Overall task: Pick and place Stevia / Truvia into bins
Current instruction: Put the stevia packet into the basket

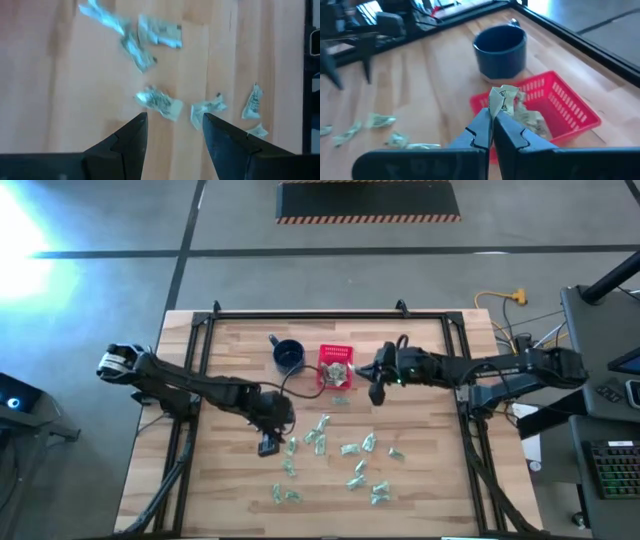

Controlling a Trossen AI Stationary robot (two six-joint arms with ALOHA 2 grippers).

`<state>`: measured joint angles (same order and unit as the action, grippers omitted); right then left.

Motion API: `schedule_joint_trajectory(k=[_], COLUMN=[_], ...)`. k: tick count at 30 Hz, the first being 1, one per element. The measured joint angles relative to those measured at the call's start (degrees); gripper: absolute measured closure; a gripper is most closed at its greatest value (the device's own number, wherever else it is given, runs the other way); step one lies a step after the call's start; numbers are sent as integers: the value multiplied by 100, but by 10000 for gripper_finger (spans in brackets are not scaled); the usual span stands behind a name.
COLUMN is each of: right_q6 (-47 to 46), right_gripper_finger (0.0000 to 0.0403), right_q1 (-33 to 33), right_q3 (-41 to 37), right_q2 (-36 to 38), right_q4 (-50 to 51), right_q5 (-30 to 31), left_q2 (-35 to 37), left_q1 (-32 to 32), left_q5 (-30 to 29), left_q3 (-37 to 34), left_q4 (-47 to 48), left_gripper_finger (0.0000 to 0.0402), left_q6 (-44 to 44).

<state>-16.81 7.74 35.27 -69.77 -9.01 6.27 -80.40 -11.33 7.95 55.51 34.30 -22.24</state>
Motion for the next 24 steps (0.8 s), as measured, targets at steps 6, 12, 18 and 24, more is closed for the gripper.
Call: schedule_joint_trajectory(k=[6, 12, 18, 24], right_q6=[89, 492, 738, 785], right_gripper_finger=[394, 394, 383, 321], right_q1=[421, 719, 1041, 1224], right_q3=[167, 630, 1097, 1569], right_q2=[-531, -1092, -1693, -2102], right_q4=[-74, -83, 170, 856], right_q5=[-80, -85, -572, -1127], left_q2=[0, 0, -68, -204], left_q1=[-445, -671, -678, -680], left_q5=[-48, -523, -1148, -1148], left_q3=[-428, -690, -834, -1032], left_q4=[-621, -1476, -1457, -1484], left_gripper_finger=[228, 228, 228, 228], left_q6=[-952, -1254, -1175, -1198])
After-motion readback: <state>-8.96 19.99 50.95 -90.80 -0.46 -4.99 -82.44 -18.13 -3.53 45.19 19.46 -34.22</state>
